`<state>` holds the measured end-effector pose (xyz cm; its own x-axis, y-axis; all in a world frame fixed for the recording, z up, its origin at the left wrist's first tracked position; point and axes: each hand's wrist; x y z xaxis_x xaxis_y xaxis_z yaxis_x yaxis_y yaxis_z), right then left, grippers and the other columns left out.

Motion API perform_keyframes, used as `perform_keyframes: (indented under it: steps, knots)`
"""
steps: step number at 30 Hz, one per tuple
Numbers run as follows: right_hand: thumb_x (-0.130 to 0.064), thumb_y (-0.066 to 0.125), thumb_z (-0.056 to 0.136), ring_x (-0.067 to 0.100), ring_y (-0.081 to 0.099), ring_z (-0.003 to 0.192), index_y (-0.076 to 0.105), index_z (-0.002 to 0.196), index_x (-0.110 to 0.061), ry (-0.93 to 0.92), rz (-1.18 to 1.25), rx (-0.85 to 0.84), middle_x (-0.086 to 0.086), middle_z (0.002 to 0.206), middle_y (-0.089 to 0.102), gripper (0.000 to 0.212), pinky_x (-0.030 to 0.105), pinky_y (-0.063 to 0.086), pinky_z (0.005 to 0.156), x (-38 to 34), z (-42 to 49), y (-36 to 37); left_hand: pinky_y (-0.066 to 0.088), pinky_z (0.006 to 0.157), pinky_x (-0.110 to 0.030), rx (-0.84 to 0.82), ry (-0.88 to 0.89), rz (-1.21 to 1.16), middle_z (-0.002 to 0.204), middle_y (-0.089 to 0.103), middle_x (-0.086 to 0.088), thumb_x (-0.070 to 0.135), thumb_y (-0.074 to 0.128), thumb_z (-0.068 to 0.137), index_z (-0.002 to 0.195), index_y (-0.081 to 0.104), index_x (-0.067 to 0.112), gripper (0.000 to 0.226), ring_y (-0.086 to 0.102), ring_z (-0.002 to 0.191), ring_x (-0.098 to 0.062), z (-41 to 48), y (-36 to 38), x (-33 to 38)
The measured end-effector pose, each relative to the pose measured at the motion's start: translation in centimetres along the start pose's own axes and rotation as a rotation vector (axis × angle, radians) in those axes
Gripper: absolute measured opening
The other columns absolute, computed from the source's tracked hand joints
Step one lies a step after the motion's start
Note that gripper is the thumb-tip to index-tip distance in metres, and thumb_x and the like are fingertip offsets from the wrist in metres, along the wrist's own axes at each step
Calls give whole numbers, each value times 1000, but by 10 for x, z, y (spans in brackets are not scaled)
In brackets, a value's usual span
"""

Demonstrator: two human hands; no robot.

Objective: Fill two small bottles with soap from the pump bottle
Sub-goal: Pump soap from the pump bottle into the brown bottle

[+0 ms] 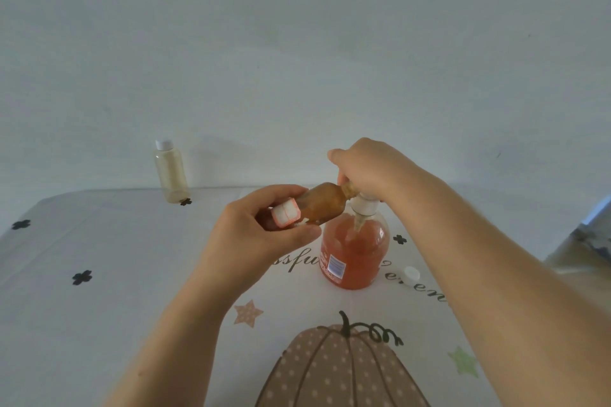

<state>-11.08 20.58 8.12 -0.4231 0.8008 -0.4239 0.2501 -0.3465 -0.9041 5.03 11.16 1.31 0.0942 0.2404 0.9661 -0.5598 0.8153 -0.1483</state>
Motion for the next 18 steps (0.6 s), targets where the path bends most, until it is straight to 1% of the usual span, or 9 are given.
perform_keyframes:
  steps: [3, 5, 7, 9, 11, 12, 14, 16, 18]
  knots:
    - [-29, 36, 102, 26, 62, 85, 70, 104, -9, -5, -19, -15, 10, 99, 68, 40, 41, 50, 92, 3, 3, 2, 54, 66, -21, 3, -5, 22, 86, 74, 10, 14, 89, 66, 97, 74, 37, 41, 69, 74, -6, 0, -1, 0]
    - [-30, 36, 102, 25, 61, 83, 71, 104, -10, 2, -24, -15, 10, 99, 69, 40, 40, 51, 91, 3, 3, 2, 56, 68, -23, 0, -9, 17, 88, 74, 9, 14, 89, 66, 97, 74, 37, 42, 70, 77, -8, -1, -1, 0]
    - [-32, 38, 101, 26, 63, 85, 71, 103, -10, 18, -12, -20, 11, 102, 71, 40, 39, 51, 89, 1, 1, 0, 55, 67, -22, 0, -9, 11, 88, 74, 8, 14, 89, 66, 97, 74, 37, 41, 71, 77, -8, -1, -1, 2]
    - [-32, 39, 99, 26, 60, 81, 72, 104, -9, 27, -22, -20, 11, 100, 72, 40, 38, 52, 83, -1, 0, -4, 52, 65, -18, -1, -2, 6, 87, 74, 8, 15, 88, 67, 98, 74, 36, 40, 69, 74, -5, -2, 0, 4]
    - [-35, 40, 98, 24, 58, 71, 73, 100, -9, 28, -29, 5, 8, 83, 70, 41, 35, 49, 75, -5, -1, -10, 50, 65, -17, 3, 7, 7, 86, 73, 9, 18, 88, 68, 99, 74, 36, 38, 66, 73, -2, -4, 0, 6]
    - [-37, 40, 99, 23, 57, 66, 73, 98, -9, 26, -42, 17, 6, 75, 67, 43, 34, 49, 73, -7, -2, -12, 50, 64, -17, 7, 9, 3, 86, 73, 9, 19, 88, 68, 98, 74, 37, 38, 66, 73, -3, -4, 1, 6]
    - [-39, 40, 100, 22, 59, 64, 73, 96, -9, 14, -72, 35, 4, 70, 65, 45, 34, 51, 74, -8, -3, -14, 51, 65, -17, 14, 17, -9, 87, 74, 8, 20, 88, 68, 97, 74, 38, 37, 67, 75, -5, -5, 1, 7]
    - [-38, 40, 101, 23, 57, 64, 73, 100, -8, 19, -40, 28, 5, 71, 63, 44, 34, 51, 74, -8, -3, -13, 51, 63, -15, 18, 19, -12, 87, 74, 7, 20, 88, 67, 96, 75, 37, 36, 67, 74, -6, -5, 1, 8]
    - [-28, 41, 102, 24, 54, 69, 71, 109, -4, 17, -10, 5, 7, 73, 57, 40, 34, 47, 73, -7, -4, -13, 50, 61, -14, 14, 18, -15, 85, 73, 8, 19, 88, 67, 97, 75, 37, 37, 65, 71, -3, -5, 1, 8]
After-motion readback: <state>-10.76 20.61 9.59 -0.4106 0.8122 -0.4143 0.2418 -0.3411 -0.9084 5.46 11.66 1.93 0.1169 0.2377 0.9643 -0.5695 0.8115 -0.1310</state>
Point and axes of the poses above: each hand's wrist, its own z-axis towards the middle knuckle, its own y-axis out of the palm, x = y × z
